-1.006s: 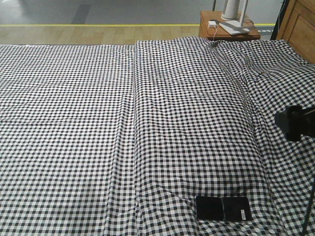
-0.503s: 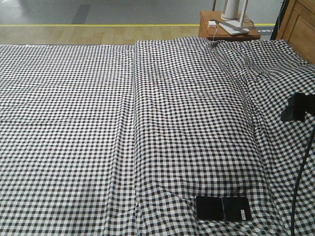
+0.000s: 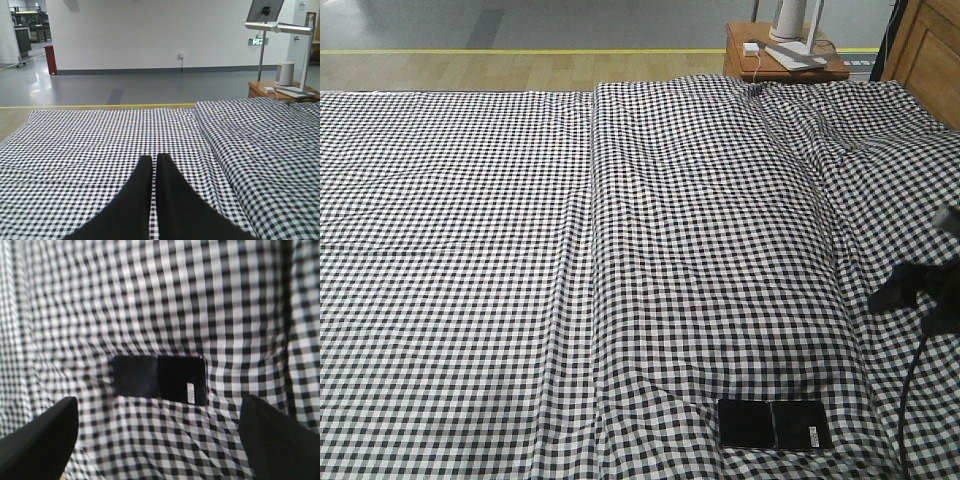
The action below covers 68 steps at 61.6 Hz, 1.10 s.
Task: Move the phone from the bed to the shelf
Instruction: 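Move the right gripper down toward the black phone on the sheet, then close the right gripper on the black phone's edge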
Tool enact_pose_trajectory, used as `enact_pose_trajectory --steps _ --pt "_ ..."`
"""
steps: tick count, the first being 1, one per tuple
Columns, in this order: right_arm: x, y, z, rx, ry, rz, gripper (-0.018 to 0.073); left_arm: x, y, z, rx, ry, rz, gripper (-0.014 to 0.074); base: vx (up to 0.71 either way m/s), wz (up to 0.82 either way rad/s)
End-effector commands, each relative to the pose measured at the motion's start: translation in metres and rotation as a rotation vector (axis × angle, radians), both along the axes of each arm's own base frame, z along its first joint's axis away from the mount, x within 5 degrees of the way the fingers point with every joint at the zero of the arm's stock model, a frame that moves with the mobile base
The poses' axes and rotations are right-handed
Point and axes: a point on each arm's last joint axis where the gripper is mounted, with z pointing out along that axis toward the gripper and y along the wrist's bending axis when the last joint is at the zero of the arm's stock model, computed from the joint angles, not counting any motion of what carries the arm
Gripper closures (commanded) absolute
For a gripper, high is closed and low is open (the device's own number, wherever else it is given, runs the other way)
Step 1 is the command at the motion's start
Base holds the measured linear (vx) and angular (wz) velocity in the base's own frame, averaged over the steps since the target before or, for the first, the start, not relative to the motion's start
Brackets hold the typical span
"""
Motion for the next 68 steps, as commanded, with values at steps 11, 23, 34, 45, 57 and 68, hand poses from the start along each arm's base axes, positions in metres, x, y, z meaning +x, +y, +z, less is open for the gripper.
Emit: enact_pose_trajectory --steps 11,23,34,45,57,68 --pt "0.017 -0.006 -0.053 0.07 0.045 0.067 -0.004 -0.002 0.0 0.015 -0.013 -0.105 -0.005 0.0595 0.0 0.0" --pt "0.028 -0.004 -0.095 0.183 0.059 0.148 -0.0035 -0.002 0.0 0.015 -0.013 -0.105 -0.005 0.0595 0.0 0.0" --pt "0.033 -0.001 -0.124 0.282 0.089 0.174 -0.0035 -0.002 0.0 0.015 -0.013 -0.105 -0.005 0.0595 0.0 0.0" --pt "0.031 0.002 -0.15 0.341 0.13 0.21 -0.0035 -0.002 0.0 0.015 -0.013 -0.105 -0.005 0.0595 0.0 0.0" --pt "0.024 0.006 -0.174 0.369 0.13 0.244 -0.0035 -0.002 0.0 0.015 -0.013 -0.105 -0.005 0.0595 0.0 0.0" --pt "0.02 0.01 -0.192 0.385 0.114 0.245 -0.0035 -0.002 0.0 0.015 -0.013 -0.105 -0.005 0.0595 0.0 0.0"
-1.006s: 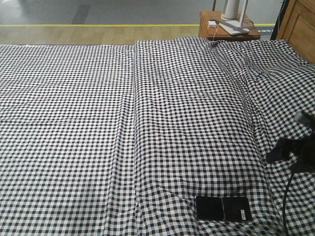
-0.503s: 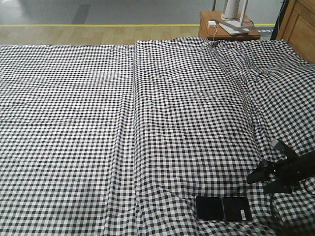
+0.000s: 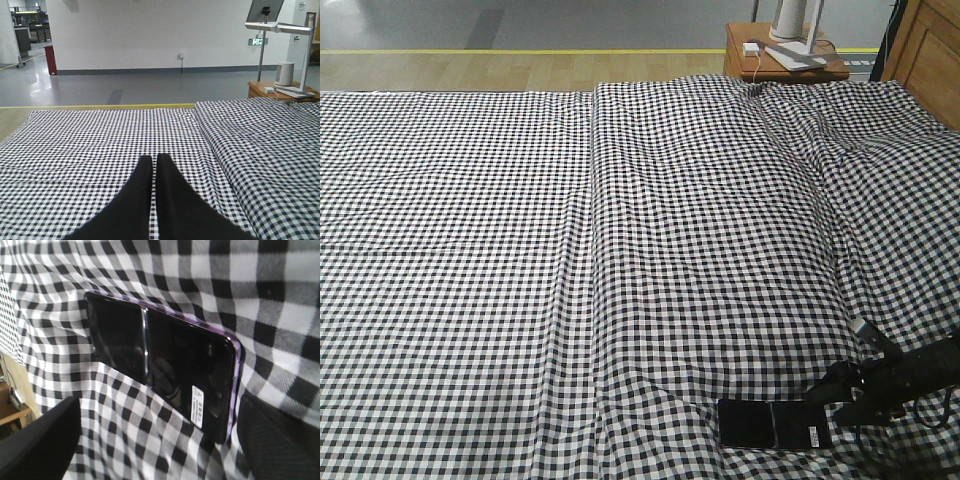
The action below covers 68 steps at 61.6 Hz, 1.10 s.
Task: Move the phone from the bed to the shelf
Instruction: 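Close the right gripper on the black phone's edge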
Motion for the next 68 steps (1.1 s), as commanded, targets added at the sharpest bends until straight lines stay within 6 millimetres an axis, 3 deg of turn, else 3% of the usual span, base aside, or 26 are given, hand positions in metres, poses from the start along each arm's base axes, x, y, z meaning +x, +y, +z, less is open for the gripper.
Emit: enact_pose_trajectory --steps 1,26,44,68 --pt "0.012 -0.004 0.019 0.031 -0.082 -0.007 -0.0035 -0.002 0.0 0.015 -0.013 -0.105 -0.005 0.0595 0.0 0.0" --pt "0.009 0.003 -0.007 0.091 -0.101 -0.055 -0.0035 -0.002 0.0 0.015 -0.013 -0.105 -0.005 0.0595 0.0 0.0" --pt "0.017 0.01 -0.01 0.238 -0.106 -0.113 -0.0035 -0.002 0.0 0.015 -0.013 -0.105 -0.005 0.0595 0.0 0.0" --pt "0.021 0.044 -0.011 0.277 -0.11 -0.005 -0.0034 -0.002 0.0 0.015 -0.013 -0.105 -0.005 0.0595 0.0 0.0"
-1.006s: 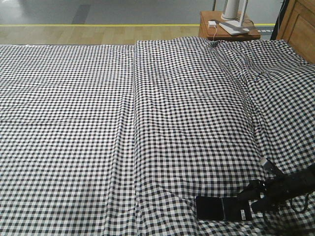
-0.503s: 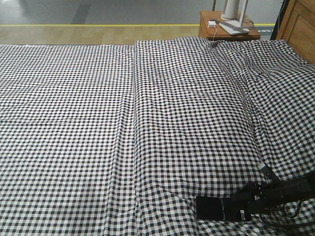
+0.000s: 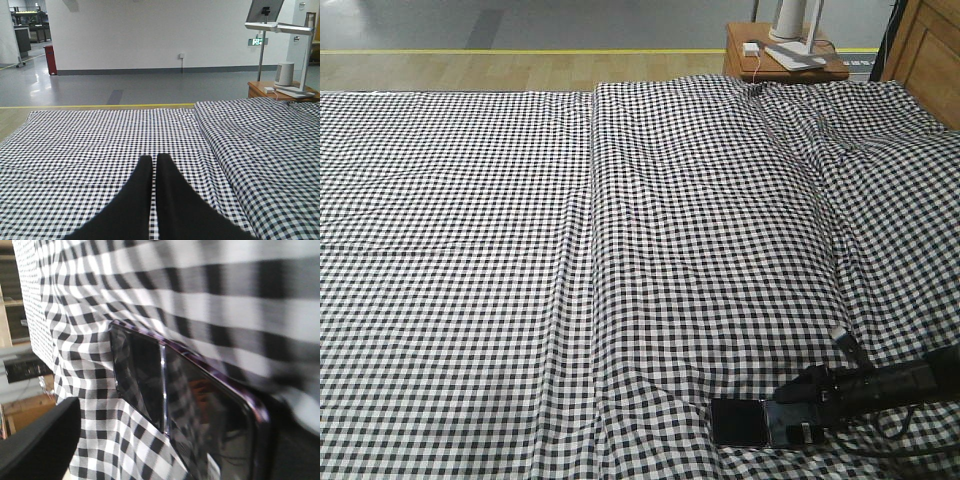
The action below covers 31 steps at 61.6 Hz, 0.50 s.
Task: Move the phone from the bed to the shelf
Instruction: 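Close the right gripper on the black phone's edge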
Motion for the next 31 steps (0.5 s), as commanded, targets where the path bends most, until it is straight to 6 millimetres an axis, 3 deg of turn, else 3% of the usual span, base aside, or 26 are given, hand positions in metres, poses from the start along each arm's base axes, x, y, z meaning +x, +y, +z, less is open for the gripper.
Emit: enact_pose_trajectory --steps 1,15,31 --pt "0.0155 0.0132 0.0283 0.084 -0.075 0.051 -0.0034 -0.002 -0.0003 0.0154 -0.013 -0.105 -0.005 0.0595 0.0 0.0" --pt "0.0168 0.0217 0.0284 0.085 -0.088 0.08 0.0037 -0.002 -0.0003 0.0154 -0.013 -0.105 -0.005 0.0595 0.0 0.0" --pt "0.0159 0.0212 0.0301 0.105 -0.089 0.085 0.0319 -0.002 -0.0003 0.0154 -0.013 -0.105 -0.005 0.0595 0.0 0.0"
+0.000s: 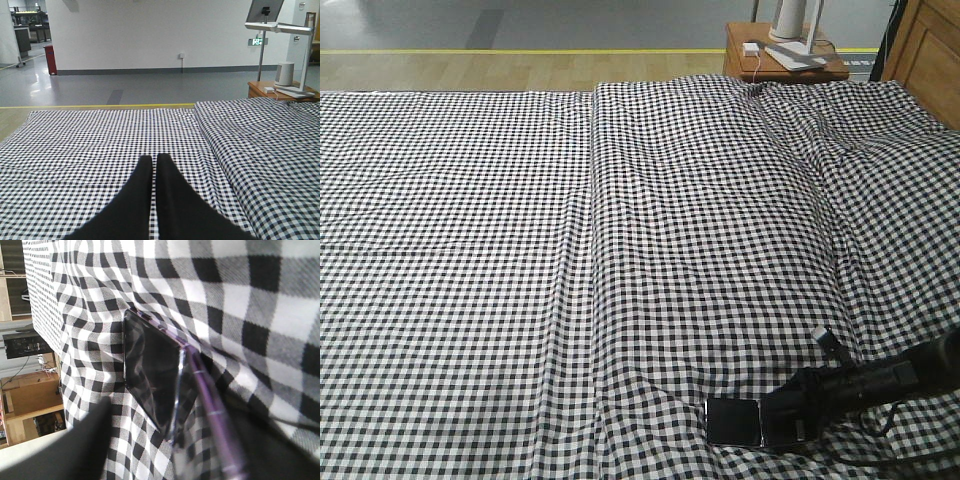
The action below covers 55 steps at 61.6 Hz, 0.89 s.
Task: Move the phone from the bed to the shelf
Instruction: 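Close the right gripper on the black phone's edge, then lift the phone off the bed with the right gripper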
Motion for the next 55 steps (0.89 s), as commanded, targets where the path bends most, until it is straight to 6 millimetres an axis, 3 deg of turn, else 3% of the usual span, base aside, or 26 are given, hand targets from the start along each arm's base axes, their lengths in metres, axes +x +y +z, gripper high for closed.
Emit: enact_pose_trajectory --steps 1,12,29,41,55 --pt "0.013 0.0 0.03 0.095 -0.065 0.015 0.0349 -0.002 0.0 0.015 -0.013 -0.105 -0.005 0.0595 0.0 0.0" --pt "0.013 0.002 0.034 0.143 -0.085 0.025 0.0577 -0.002 0.0 0.015 -0.013 -0.105 -0.005 0.0595 0.0 0.0" --pt "0.015 0.005 0.041 0.131 -0.059 0.035 0.0568 -0.002 0.0 0.015 -0.013 -0.105 -0.005 0.0595 0.0 0.0" --pt "0.034 0.02 0.078 0.1 -0.149 0.1 0.0563 -0.002 0.0 0.015 -0.013 -0.105 -0.005 0.0595 0.0 0.0" --pt "0.054 0.033 0.145 0.036 -0.286 0.181 0.0563 -0.002 0.0 0.015 -0.013 -0.105 -0.005 0.0595 0.0 0.0"
